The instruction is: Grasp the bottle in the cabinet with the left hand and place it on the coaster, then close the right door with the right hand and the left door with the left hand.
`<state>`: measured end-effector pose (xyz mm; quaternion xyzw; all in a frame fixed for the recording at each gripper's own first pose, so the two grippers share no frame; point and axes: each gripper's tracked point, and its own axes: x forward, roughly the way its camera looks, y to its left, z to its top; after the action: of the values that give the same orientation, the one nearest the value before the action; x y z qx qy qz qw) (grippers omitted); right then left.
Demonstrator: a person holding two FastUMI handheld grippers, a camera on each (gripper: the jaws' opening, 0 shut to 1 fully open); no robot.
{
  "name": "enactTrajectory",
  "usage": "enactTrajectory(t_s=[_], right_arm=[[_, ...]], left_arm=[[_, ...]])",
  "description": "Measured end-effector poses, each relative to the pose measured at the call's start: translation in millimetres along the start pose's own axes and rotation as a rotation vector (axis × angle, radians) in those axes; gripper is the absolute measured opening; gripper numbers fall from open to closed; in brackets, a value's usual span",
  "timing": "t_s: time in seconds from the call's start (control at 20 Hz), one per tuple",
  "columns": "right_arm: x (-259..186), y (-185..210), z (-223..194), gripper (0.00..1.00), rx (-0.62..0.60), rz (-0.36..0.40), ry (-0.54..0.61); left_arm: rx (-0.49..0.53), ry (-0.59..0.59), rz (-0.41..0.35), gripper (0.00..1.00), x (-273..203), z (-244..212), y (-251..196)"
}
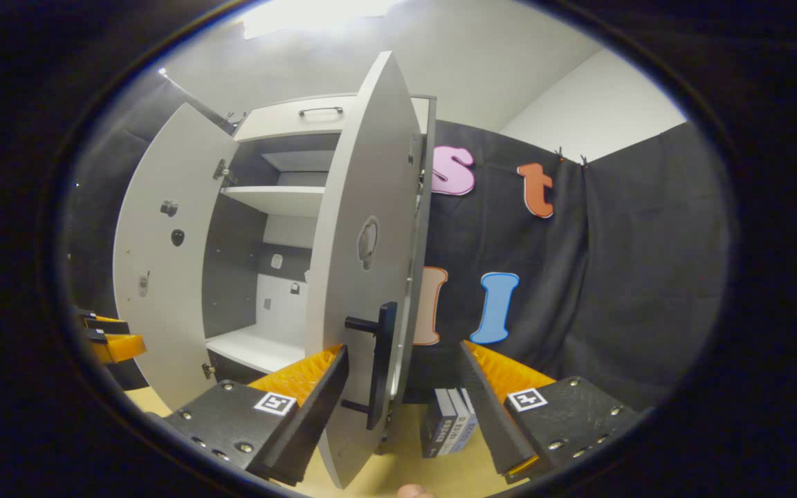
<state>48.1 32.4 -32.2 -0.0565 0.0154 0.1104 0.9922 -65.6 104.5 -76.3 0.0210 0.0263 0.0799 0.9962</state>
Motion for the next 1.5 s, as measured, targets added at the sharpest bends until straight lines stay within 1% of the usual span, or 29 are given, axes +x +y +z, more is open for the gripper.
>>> enactTrajectory(t_s=[0.15,0.2,0.35,0.4,0.45,0.5,0.7,0.75,0.85,0.9,0.95,1.0,1.5], right_arm=[[6.2,16.9,-0.8,0.93,0.029,0.031,0.008],[9.1,22.5,-0.1,0.95,0.037,0.040,0.010],[14.0,39.9,-0.9,0.95,0.046,0.065,0.015],[15.0,45.3,-0.3,0.93,0.046,0.073,0.015],[17.4,53.0,0.0,0.95,0.047,0.085,0.015],[19.8,62.9,-0.2,0.93,0.050,0.103,0.015],[21.1,111.9,3.1,0.93,0.065,0.209,0.012],[21.5,120.6,5.3,0.95,0.060,0.223,0.004],[22.1,135.5,6.5,0.95,0.053,0.251,-0.003],[21.9,140.6,6.4,0.93,0.053,0.260,-0.002],[22.2,144.0,5.6,0.95,0.055,0.265,-0.001],[21.9,145.8,5.0,0.93,0.058,0.265,0.001],[25.5,149.1,-2.9,0.93,0.049,0.233,0.022]], left_arm=[[-0.017,-0.005,0.033,0.95,-4.9,0.7,16.0],[-0.024,-0.008,0.043,0.95,-7.1,1.6,20.7],[-0.039,-0.015,0.076,0.95,-11.0,2.7,36.5],[-0.042,-0.017,0.087,0.95,-12.7,2.3,42.1],[-0.044,-0.018,0.097,0.95,-13.9,2.7,46.9],[-0.048,-0.018,0.108,0.95,-15.6,2.9,52.2],[-0.063,-0.027,0.142,0.95,-22.4,6.9,72.1],[-0.067,-0.032,0.153,0.95,-23.5,8.2,77.4],[-0.071,-0.040,0.174,0.95,-24.7,9.5,88.0],[-0.072,-0.045,0.184,0.95,-29.1,11.4,92.4],[-0.071,-0.050,0.194,0.95,-31.3,14.3,99.0],[-0.069,-0.055,0.205,0.95,-31.8,15.5,106.3],[-0.044,-0.119,0.299,0.95,-29.0,42.7,169.2]])
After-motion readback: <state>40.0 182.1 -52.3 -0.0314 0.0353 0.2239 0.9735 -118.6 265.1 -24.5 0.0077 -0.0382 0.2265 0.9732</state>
